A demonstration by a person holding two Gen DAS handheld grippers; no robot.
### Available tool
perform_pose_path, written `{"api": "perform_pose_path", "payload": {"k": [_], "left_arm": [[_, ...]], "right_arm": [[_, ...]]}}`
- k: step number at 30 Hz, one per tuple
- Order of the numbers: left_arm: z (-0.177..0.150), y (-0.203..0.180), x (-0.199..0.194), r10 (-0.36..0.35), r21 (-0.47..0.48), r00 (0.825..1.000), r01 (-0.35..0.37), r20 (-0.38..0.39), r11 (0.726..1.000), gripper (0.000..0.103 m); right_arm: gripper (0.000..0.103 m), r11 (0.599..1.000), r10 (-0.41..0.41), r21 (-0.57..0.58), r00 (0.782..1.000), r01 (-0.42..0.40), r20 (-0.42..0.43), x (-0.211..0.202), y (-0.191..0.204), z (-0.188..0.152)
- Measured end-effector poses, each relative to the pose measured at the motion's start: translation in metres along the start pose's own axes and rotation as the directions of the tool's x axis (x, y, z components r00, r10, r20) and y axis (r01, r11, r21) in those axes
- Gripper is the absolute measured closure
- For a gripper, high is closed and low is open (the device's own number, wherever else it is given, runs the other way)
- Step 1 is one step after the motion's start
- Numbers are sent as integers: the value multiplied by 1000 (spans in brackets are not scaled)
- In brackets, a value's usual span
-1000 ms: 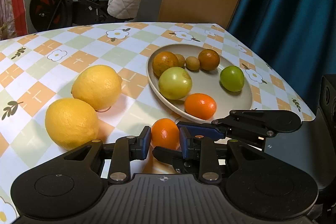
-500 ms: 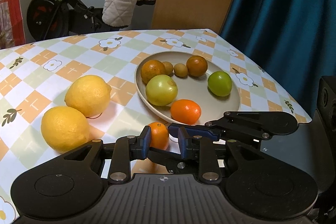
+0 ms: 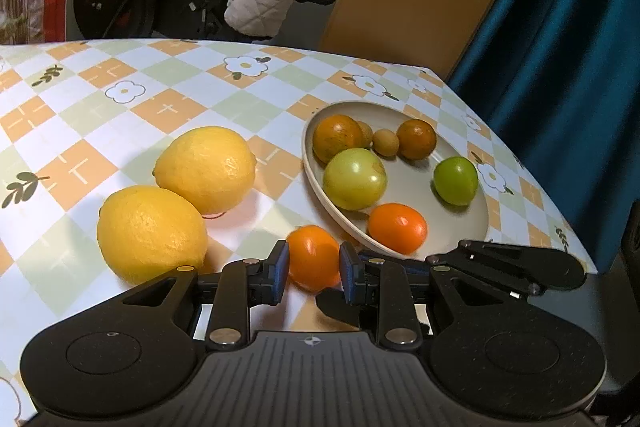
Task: Organize fruits
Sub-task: 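Close the left tool around the second tangerine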
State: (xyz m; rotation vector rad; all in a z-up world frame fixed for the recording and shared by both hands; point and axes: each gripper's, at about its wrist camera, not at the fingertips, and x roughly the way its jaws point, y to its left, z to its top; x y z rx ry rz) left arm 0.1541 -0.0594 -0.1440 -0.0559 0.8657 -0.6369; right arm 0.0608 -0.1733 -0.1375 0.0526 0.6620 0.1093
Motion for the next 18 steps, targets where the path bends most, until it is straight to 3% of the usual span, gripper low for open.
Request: {"api": "perform_pose_path", "payload": {"k": [18], "left_arm": [[15, 14, 12, -5, -79, 1000, 6, 15, 997, 74]], "right_arm": [[76, 999, -32, -19, 999, 32, -13, 19, -3, 5]]}}
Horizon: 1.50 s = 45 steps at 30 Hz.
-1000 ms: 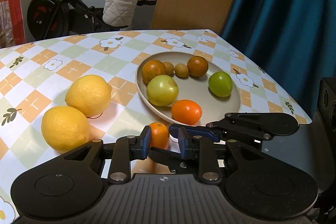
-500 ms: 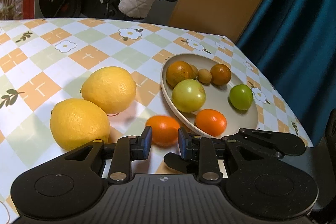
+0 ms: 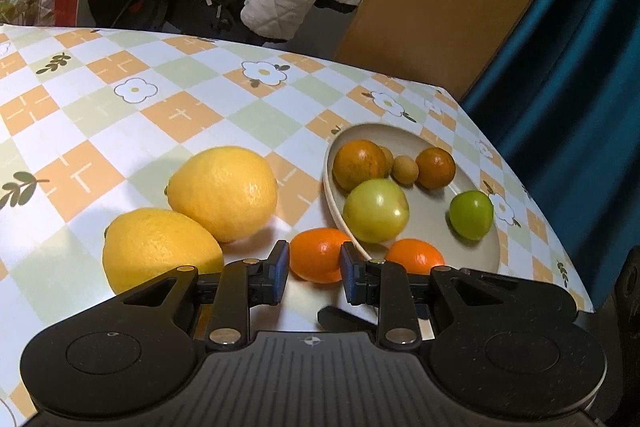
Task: Organize fruits
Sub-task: 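Close the left tool around the second tangerine, then lift the tangerine with the left tool and carry it over the plate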
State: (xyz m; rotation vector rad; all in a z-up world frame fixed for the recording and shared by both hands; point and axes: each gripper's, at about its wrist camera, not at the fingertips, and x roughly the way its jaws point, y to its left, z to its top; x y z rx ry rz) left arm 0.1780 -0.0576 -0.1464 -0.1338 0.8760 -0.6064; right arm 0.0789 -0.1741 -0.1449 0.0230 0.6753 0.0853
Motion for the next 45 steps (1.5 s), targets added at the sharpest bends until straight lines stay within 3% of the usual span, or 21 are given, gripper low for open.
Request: {"api": "perform_pose_path", "payload": {"k": [9, 18, 30, 45], "left_arm": [[9, -9, 10, 0, 41, 1000, -1, 7, 999, 72], [6, -14, 14, -15, 105, 999, 19, -42, 994, 66], [-7, 2, 0, -41, 68, 995, 48, -94, 997, 66], [3, -8, 9, -6, 111, 998, 12, -55, 994, 66]], "right_arm": [[76, 1000, 2, 5, 1000, -2, -5, 0, 0, 0], [76, 1000, 10, 10, 1000, -10, -14, 2, -1, 0], [70, 998, 48, 44, 999, -47, -25, 5, -1, -3], [72, 999, 28, 32, 999, -27, -18, 10, 1, -2]]}}
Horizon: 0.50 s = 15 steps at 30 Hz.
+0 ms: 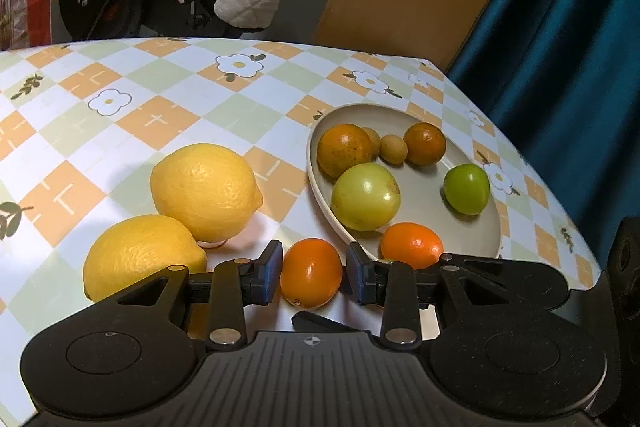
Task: Organize fruits
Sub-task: 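Lift the tangerine with the left tool and carry it over the plate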
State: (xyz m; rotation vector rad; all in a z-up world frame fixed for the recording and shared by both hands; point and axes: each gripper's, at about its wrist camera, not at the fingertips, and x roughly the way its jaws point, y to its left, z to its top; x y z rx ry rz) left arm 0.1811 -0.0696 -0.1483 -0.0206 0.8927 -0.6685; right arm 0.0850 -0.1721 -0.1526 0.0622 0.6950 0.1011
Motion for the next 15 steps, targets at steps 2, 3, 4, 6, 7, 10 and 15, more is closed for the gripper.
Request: {"api": "perform_pose_path", "payload": {"k": [2, 3, 4, 6, 7, 10, 15], "left_arm": [[-2, 1, -1, -1, -1, 1000, 1, -4, 1000, 69], [-2, 3, -2, -6, -5, 1000, 6, -5, 1000, 69], [-3, 4, -3, -12, -10, 1000, 12, -6, 1000, 69], [-4, 5, -5, -16, -13, 1000, 16, -6, 1000, 70], [-5, 5, -5, -15, -12, 1000, 15, -5, 1000, 70], [-7, 2, -7, -10, -12, 1000, 10, 1, 1000, 70], [-9, 1, -14, -20, -32, 1000, 21, 23, 999, 70]], "right_arm": [[72, 1000, 1, 1, 1000, -1, 1, -1, -1, 0], [72, 1000, 1, 1, 1000, -1, 1, -1, -1, 0], [72, 1000, 2, 2, 1000, -2, 2, -1, -1, 0], [71, 1000, 3, -2, 1000, -3, 0, -1, -1, 0], [71, 1000, 3, -4, 1000, -3, -1, -1, -1, 0], [70, 1000, 3, -4, 1000, -3, -2, -2, 0, 0], [70, 1000, -4, -8, 1000, 4, -3, 0, 3, 1]]}}
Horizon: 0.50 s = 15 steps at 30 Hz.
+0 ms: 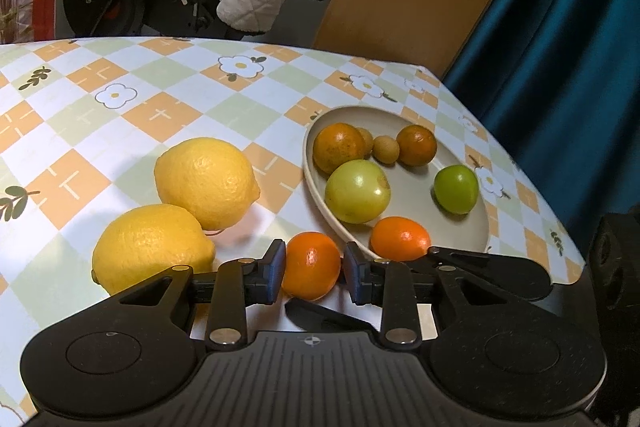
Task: Organize fruits
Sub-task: 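Lift the tangerine with the left tool and carry it over the plate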
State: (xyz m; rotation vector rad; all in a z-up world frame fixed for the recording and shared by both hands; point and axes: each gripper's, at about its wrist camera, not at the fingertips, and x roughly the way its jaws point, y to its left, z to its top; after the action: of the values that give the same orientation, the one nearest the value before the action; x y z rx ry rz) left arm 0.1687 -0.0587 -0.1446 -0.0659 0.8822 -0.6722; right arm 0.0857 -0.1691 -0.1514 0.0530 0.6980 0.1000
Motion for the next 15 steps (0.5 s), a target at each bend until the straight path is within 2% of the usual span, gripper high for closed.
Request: {"api": "perform_pose_path", "payload": {"k": [8, 15], "left_arm": [[-5, 1, -3, 2, -15, 1000, -2, -8, 1000, 74], [-8, -3, -10, -7, -15, 1000, 7, 1, 1000, 75]], "right_arm": [[68, 1000, 0, 1, 1000, 0, 4, 1, -1, 0], [71, 1000, -3, 9, 999, 3, 35, -9, -3, 2]]}}
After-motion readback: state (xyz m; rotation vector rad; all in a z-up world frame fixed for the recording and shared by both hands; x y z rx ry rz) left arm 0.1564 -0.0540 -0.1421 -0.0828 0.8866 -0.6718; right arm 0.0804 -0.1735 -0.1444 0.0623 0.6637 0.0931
